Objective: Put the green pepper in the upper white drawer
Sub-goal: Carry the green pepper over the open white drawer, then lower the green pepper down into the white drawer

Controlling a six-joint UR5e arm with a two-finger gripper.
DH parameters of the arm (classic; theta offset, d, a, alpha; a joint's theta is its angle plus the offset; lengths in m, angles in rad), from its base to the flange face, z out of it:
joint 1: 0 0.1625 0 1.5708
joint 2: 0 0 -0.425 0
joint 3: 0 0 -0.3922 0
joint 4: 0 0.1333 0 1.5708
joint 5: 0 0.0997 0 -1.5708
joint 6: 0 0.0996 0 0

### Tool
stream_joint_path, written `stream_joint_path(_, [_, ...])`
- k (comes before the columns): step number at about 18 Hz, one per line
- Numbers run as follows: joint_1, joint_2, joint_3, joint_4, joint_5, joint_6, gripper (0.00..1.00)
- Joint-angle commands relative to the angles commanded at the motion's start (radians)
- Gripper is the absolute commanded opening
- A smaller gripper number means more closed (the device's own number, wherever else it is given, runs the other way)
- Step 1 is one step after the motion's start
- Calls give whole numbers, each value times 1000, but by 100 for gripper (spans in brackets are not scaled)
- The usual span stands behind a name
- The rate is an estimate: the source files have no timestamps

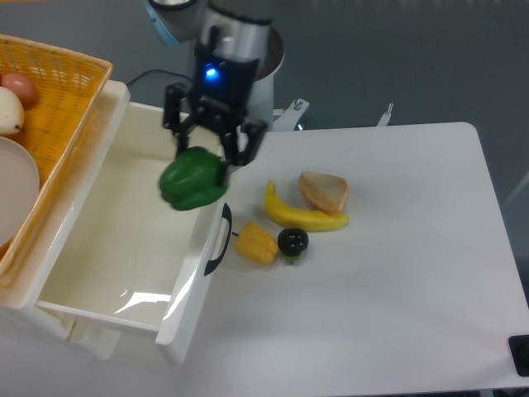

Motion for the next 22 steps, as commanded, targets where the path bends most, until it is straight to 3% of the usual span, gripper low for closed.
stream_joint_path(7, [-64,-66,3,9,58,60,48])
stream_joint_path(22, [-150,-129,-11,14,129,169,48])
